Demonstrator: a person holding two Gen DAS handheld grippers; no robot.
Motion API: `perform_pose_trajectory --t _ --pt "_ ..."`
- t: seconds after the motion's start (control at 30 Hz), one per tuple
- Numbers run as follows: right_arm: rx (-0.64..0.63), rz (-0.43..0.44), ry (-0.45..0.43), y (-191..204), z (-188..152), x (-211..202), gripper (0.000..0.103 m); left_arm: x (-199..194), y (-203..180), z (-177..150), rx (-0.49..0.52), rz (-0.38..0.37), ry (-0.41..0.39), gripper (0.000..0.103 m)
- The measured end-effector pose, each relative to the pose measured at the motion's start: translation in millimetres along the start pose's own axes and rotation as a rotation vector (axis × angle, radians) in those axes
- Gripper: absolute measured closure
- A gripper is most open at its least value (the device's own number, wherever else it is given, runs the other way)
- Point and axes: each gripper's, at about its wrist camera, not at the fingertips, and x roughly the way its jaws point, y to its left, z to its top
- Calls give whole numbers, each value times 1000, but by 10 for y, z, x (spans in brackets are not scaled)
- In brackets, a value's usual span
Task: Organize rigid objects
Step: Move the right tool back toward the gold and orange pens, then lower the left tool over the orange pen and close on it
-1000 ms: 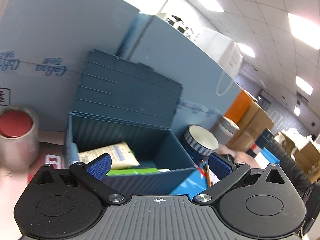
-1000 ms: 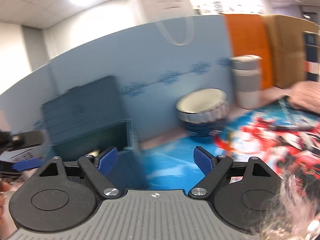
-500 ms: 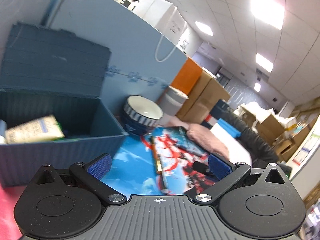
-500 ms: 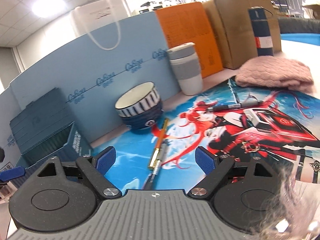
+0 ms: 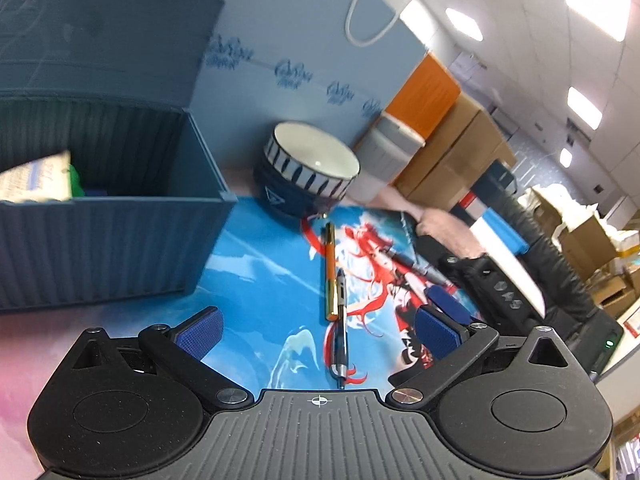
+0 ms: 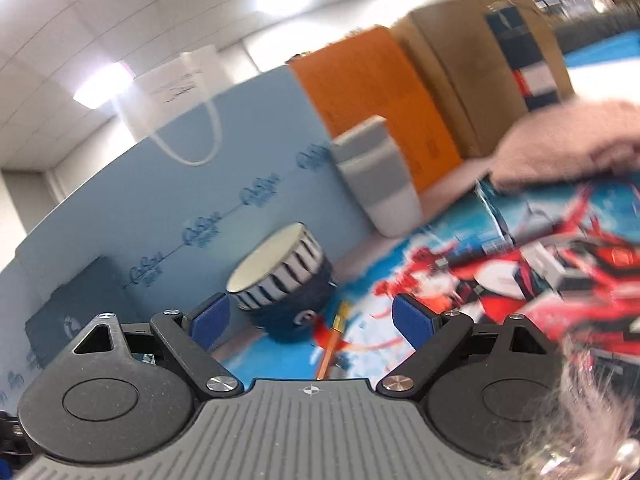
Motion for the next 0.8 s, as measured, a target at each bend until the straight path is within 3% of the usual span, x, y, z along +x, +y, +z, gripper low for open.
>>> perform_pose_trajectory --t 0.13,0.37,0.67,0.8 --pt "86 10 -5 -185 22 -49 13 221 -106 -3 30 18 42 1" --pt "122 28 47 -261 -6 -70 13 500 -145 -22 21 45 90 2" --pt "169 55 38 -322 14 -125 13 683 -133 55 -13 4 83 10" --pt "171 57 41 -327 19 -125 13 791 -220 21 30 30 95 19"
